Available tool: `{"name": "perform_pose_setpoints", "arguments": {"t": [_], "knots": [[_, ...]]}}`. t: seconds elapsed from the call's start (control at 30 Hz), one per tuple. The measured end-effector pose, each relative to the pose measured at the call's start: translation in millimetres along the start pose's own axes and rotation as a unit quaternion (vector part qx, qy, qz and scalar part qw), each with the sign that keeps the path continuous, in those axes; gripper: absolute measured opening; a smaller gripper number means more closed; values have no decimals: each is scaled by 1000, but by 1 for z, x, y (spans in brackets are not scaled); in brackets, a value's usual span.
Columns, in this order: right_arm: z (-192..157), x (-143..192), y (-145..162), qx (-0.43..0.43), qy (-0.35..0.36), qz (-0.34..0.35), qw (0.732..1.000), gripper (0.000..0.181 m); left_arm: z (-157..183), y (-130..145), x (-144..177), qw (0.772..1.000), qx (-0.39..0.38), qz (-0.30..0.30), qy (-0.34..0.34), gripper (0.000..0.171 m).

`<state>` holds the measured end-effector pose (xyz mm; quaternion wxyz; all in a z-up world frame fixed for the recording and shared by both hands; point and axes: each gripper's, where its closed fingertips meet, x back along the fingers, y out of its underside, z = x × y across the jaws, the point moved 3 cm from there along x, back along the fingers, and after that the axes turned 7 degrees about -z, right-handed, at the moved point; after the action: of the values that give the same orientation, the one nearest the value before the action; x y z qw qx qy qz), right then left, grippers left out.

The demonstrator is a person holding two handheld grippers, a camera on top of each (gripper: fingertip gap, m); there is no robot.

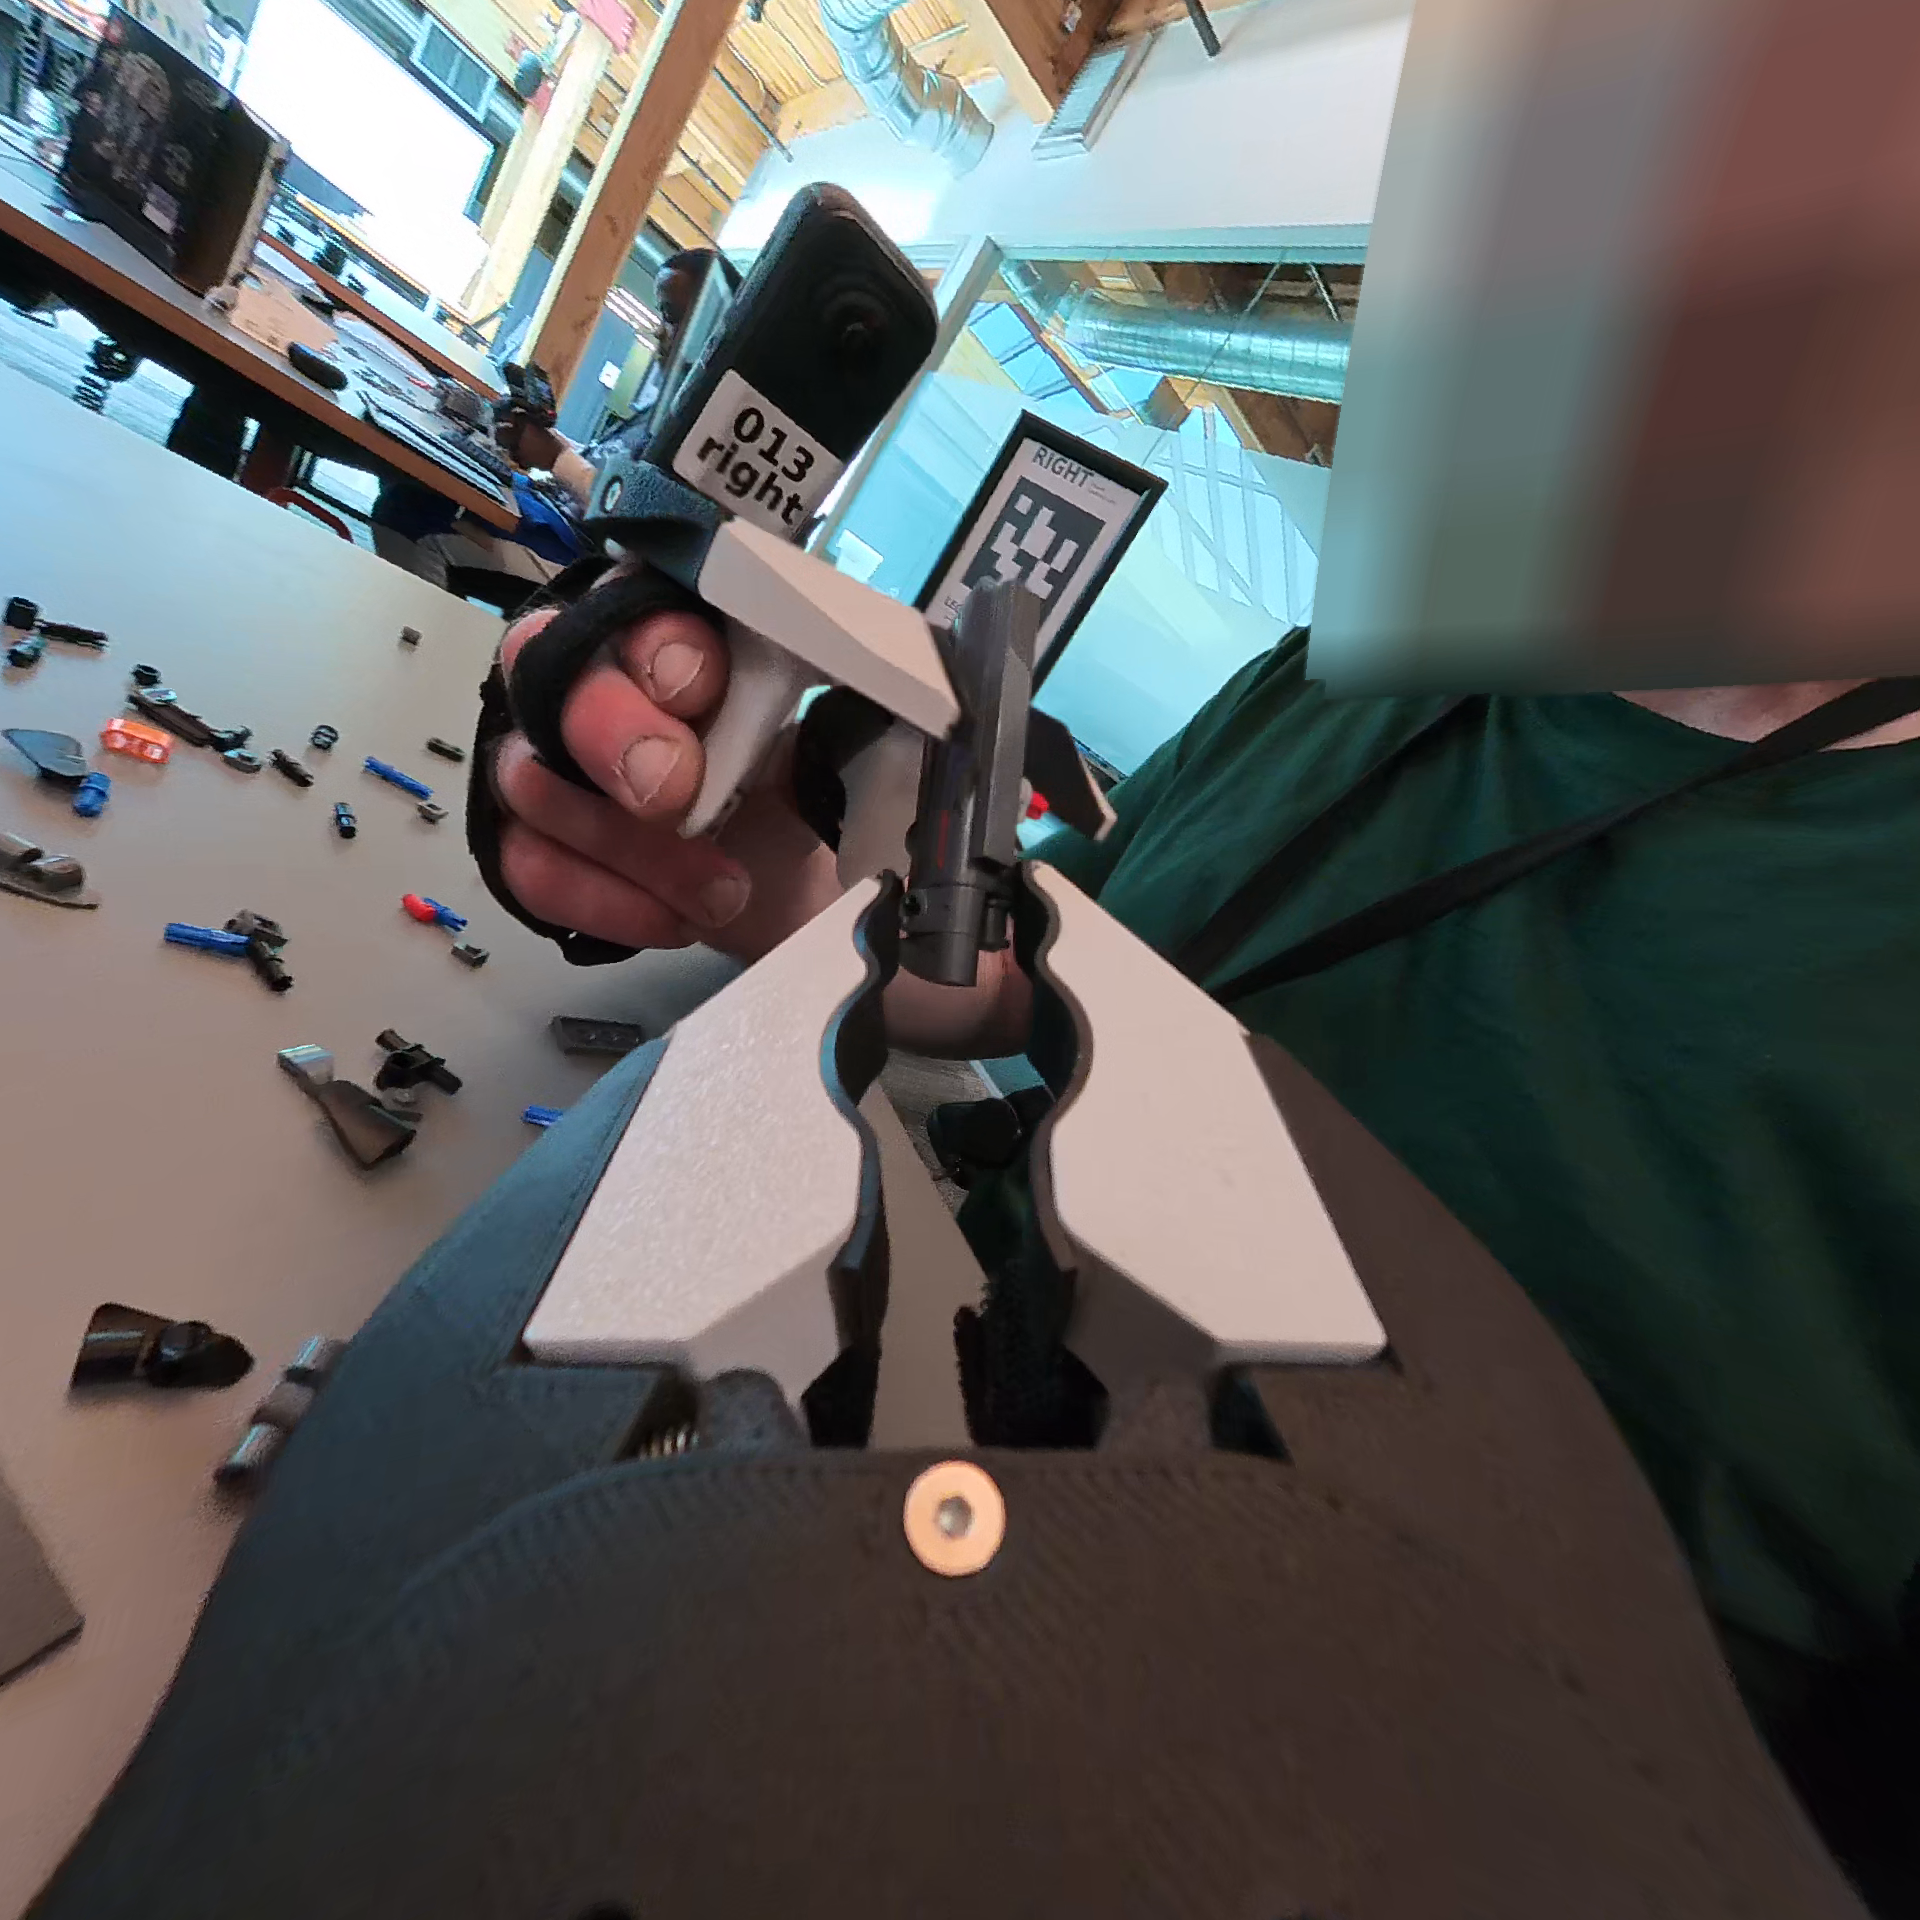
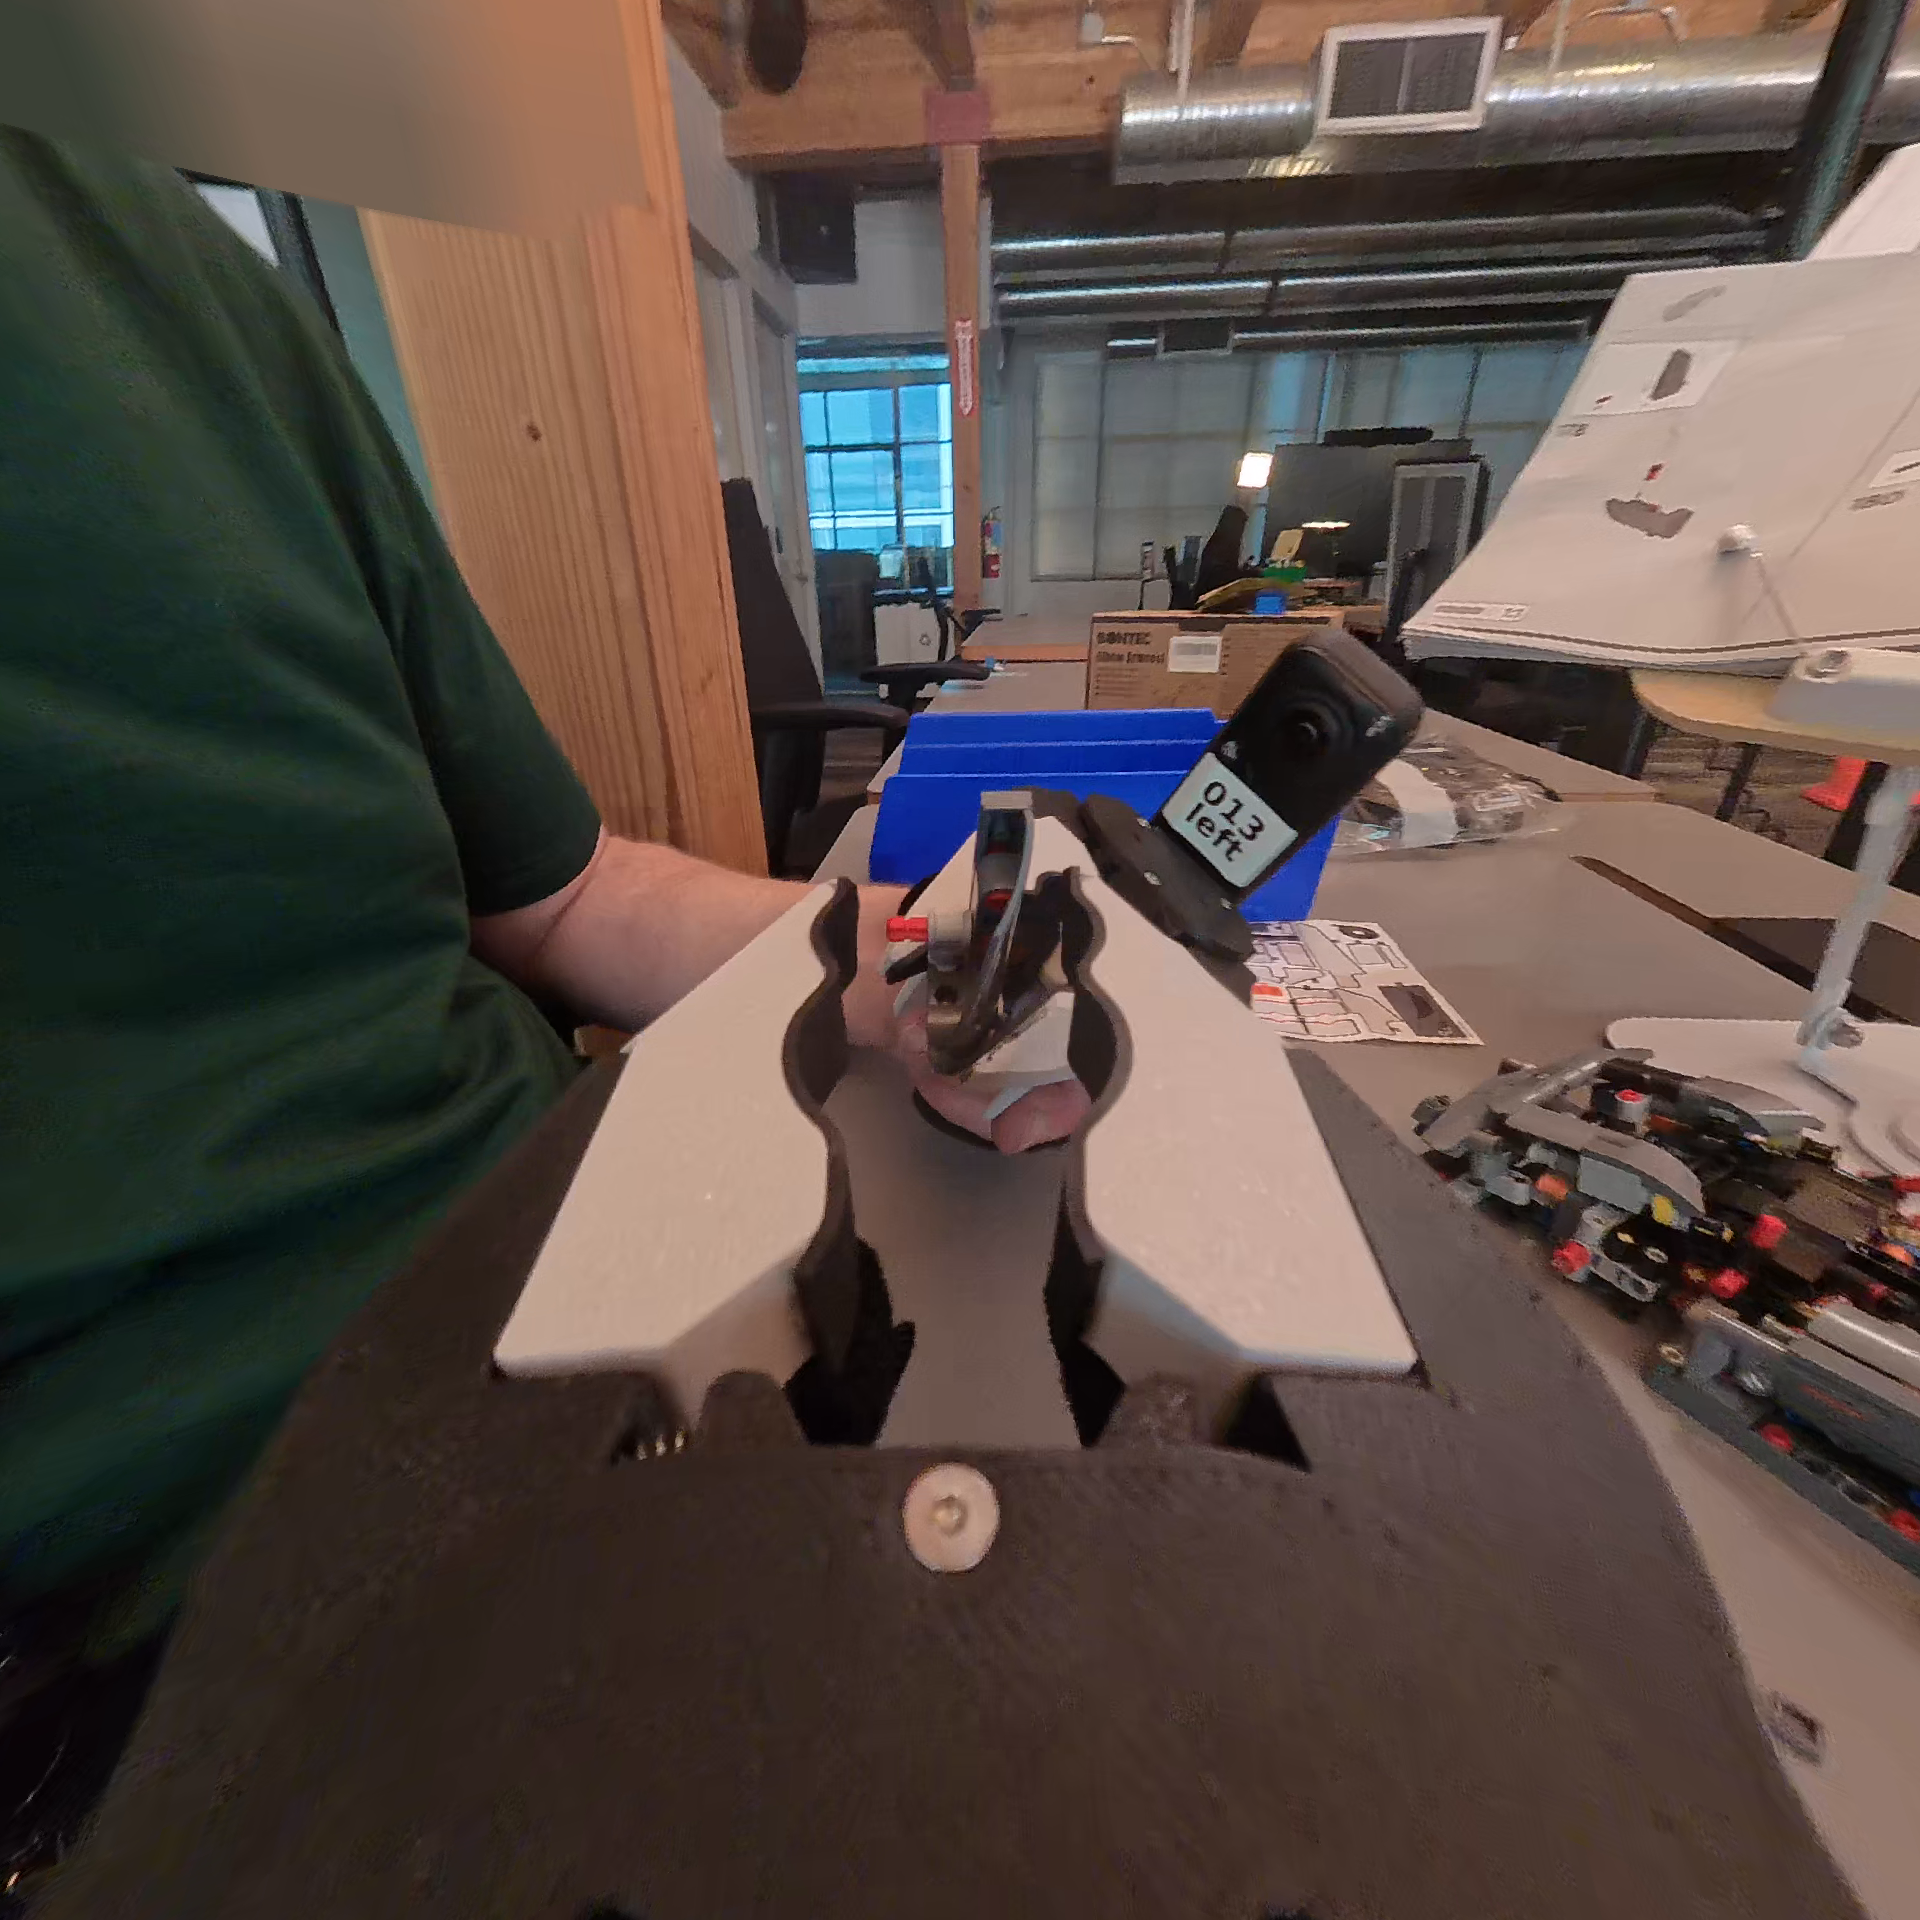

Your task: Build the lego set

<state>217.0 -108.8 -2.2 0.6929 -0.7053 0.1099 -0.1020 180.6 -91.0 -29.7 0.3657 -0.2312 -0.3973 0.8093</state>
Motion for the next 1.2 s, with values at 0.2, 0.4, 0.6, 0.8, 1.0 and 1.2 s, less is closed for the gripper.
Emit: {"name": "perform_pose_setpoints", "arguments": {"t": [0.2, 0.4, 0.6, 0.8, 1.0, 1.2], "knots": [[23, 15, 3, -36, 55, 10, 998, 33, -8, -9, 12, 999, 6, 38, -30, 19], [27, 12, 11, -62, 52, -5, 997, 20, -12, -5, 8, 999, 12, 26, -37, 19], [22, 10, 13, -57, 34, -12, 998, 1, -12, -3, 7, 999, 12, 19, -38, 19], [28, 15, 13, -86, 37, -6, 996, 0, -19, -7, 11, 997, 3, 27, -78, 26], [48, 26, 25, -154, 64, -16, 986, 0, -22, -19, 33, 985, -35, 50, -161, 29], [52, 34, 23, -157, 74, -7, 985, 0, -22, -50, 63, 908, -132, 2, -397, 39]]}}
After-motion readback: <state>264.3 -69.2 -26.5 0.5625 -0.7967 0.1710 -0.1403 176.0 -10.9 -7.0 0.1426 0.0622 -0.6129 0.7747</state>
